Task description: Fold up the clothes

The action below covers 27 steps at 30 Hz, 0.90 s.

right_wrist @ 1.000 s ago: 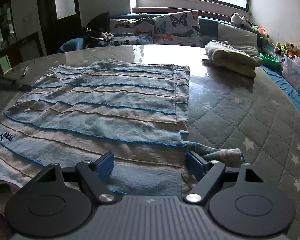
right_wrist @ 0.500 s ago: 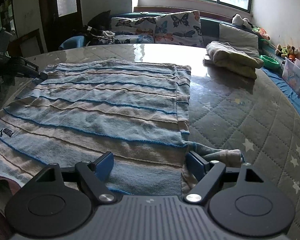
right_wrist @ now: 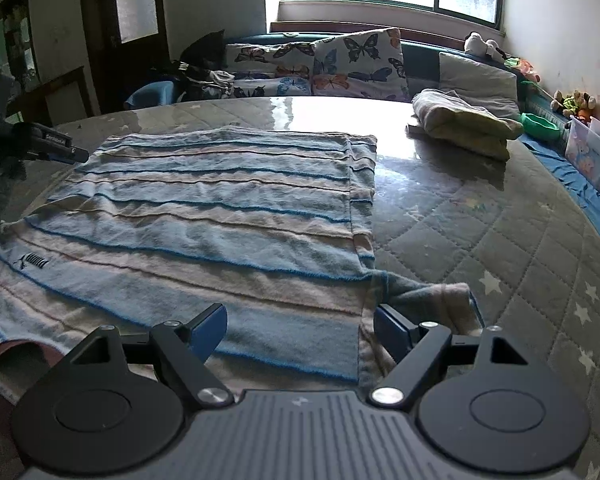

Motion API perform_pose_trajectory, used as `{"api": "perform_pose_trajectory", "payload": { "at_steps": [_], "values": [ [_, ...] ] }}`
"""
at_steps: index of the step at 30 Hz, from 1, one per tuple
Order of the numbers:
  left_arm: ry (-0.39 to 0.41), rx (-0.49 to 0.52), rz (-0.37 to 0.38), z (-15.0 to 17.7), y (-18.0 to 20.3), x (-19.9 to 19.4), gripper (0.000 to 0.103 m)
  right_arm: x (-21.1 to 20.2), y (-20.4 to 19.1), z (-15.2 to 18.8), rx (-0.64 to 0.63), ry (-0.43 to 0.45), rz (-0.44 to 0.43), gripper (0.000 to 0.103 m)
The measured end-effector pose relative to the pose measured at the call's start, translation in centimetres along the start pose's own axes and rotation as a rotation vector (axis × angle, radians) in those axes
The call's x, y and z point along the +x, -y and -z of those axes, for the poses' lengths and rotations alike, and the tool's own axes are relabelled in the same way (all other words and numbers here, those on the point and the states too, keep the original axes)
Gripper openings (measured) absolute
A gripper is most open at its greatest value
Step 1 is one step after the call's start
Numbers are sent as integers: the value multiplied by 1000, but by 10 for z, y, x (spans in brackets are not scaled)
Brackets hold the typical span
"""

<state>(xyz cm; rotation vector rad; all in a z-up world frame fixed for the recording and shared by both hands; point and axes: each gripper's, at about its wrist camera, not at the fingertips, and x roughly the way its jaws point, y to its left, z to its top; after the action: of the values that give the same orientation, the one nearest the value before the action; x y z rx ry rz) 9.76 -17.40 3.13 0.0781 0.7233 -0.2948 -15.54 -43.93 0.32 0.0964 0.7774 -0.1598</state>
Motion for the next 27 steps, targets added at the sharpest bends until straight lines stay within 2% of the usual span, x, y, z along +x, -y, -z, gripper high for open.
{"api": "perform_pose_trajectory", "payload": {
  "at_steps": [3, 6, 9, 10, 13, 19, 24, 27],
  "values": [
    [-5, 51, 62, 20, 15, -27, 32, -7, -6, 5, -11, 1, -20, 82],
    [-36, 119, 145, 51, 36, -56, 32, -13, -19, 9, -53, 4, -52, 82],
    [-50, 160, 215, 75, 53, -80, 43, -19, -35, 16, -111, 4, -76, 82],
    [-52, 172, 236, 83, 59, -87, 43, -21, -41, 18, -131, 4, -85, 82],
    [-25, 233, 265, 105, 75, -106, 48, -30, -45, 28, -159, -14, -81, 82],
    [-18, 293, 248, 136, 84, -124, 51, -47, -52, 50, -214, -49, -71, 82],
    [-19, 275, 211, 143, 76, -129, 54, -60, -29, 56, -79, -65, -113, 80],
    [-19, 256, 201, 145, 71, -131, 55, -66, -15, 56, -6, -30, -83, 78]
  ]
}}
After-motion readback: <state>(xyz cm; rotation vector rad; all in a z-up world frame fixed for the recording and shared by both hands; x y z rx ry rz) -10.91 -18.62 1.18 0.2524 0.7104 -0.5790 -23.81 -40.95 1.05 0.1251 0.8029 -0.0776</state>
